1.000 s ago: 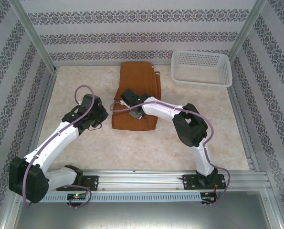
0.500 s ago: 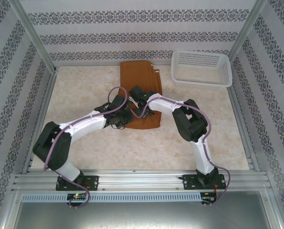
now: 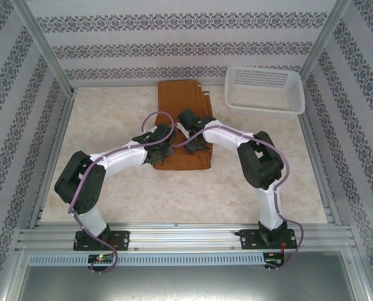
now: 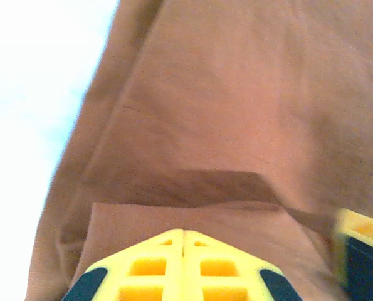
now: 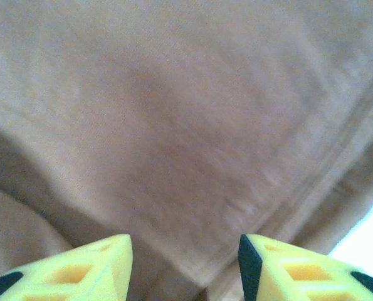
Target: Roll up the long pants
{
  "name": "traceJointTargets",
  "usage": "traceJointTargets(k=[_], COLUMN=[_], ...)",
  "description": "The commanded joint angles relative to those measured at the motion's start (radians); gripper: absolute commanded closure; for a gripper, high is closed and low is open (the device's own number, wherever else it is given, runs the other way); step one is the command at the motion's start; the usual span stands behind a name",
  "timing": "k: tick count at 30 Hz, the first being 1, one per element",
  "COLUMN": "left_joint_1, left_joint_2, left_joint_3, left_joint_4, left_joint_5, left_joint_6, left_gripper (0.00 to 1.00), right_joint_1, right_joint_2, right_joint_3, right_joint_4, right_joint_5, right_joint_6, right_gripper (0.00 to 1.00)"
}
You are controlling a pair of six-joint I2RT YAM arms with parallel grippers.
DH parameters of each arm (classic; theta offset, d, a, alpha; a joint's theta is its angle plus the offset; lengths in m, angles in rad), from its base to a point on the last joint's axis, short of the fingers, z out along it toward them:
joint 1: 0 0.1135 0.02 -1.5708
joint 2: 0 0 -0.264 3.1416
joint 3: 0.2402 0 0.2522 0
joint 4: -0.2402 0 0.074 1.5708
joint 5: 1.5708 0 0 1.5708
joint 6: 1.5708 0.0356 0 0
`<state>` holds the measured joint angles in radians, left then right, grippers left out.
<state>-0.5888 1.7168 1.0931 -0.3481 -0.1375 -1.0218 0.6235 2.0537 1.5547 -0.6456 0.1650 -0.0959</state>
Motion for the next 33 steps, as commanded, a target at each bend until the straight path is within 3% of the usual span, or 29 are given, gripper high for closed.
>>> traceJointTargets(k=[1, 11, 21, 25, 33], left_joint_1=[0.009, 0.012, 0.020, 0.024, 0.044], left_joint_2=[0.027, 0.093, 0.159, 0.171, 0.163], left_joint_3=[-0.026, -0.024, 0.029, 0.052, 0.066], left_joint_4=[-0.069, -0.044, -0.032, -0.038, -0.061], left_joint_5=[-0.082, -0.065, -0.015, -0.003, 0.001], left_joint_6=[-0.001, 0.005, 0.028, 0.040, 0.054], left_gripper=[1.00, 1.00, 1.00, 1.00, 1.00], right_joint_1=[-0.016, 0.012, 0.319, 0.364, 0.411], right_joint_2=[-0.104, -0.293, -0.423, -0.388, -0.367], right_joint_3=[0.033, 0.019, -0.234, -0.330, -0.403], right_joint_4=[-0.082, -0.149, -0.148, -0.128, -0.108], right_joint_5=[-0.010, -0.017, 0.263, 0.316, 0.377], right_joint_6=[-0.003, 0.044, -0.049, -0.060, -0.051], right_gripper=[0.50, 0.49, 0.46, 0.45, 0.25])
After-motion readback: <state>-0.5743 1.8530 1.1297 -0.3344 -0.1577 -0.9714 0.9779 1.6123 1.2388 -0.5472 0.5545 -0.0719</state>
